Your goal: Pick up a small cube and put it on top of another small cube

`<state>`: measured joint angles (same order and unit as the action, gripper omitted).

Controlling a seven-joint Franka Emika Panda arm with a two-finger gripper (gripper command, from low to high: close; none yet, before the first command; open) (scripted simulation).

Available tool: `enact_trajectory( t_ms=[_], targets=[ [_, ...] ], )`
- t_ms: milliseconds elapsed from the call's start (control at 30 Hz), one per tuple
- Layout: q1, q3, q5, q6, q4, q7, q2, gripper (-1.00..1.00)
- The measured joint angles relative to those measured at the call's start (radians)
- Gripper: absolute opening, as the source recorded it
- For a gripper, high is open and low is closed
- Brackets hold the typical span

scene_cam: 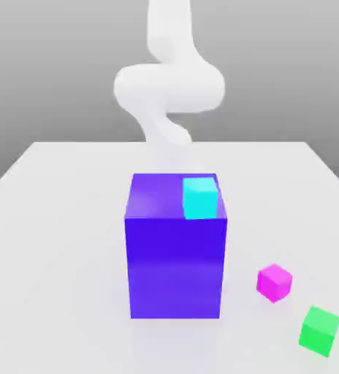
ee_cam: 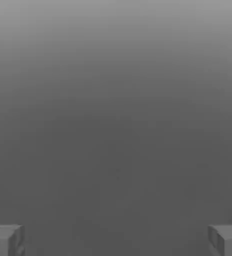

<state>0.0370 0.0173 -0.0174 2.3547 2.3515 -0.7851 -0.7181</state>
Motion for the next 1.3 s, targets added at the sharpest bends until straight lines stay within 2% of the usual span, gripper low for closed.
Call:
enact_trajectory(
  t_ms=[400,533,633,733,900,933,1133,1200,1300],
  targets=[
    [0.187,0.139,-0.056,0.295,0.269,0.053,0.448,0.0],
    [0.234,0.197,-0.036,0.391,0.357,0.043,0.593,0.0],
    [0.279,0.227,0.016,0.463,0.423,0.009,0.704,0.0],
    [0.314,0.203,0.109,0.542,0.443,-0.055,0.816,0.0],
    [0.429,0.064,0.22,0.684,0.412,-0.139,0.997,0.0],
    [0.444,0.046,0.227,0.701,0.408,-0.145,1.018,-1.0],
    [0.452,0.038,0.231,0.71,0.406,-0.149,1.028,-1.0],
    [0.43,0.063,0.221,0.68,0.413,-0.141,0.991,-1.0],
    [0.381,0.128,0.155,0.603,0.434,-0.091,0.893,-1.0]
  ],
)
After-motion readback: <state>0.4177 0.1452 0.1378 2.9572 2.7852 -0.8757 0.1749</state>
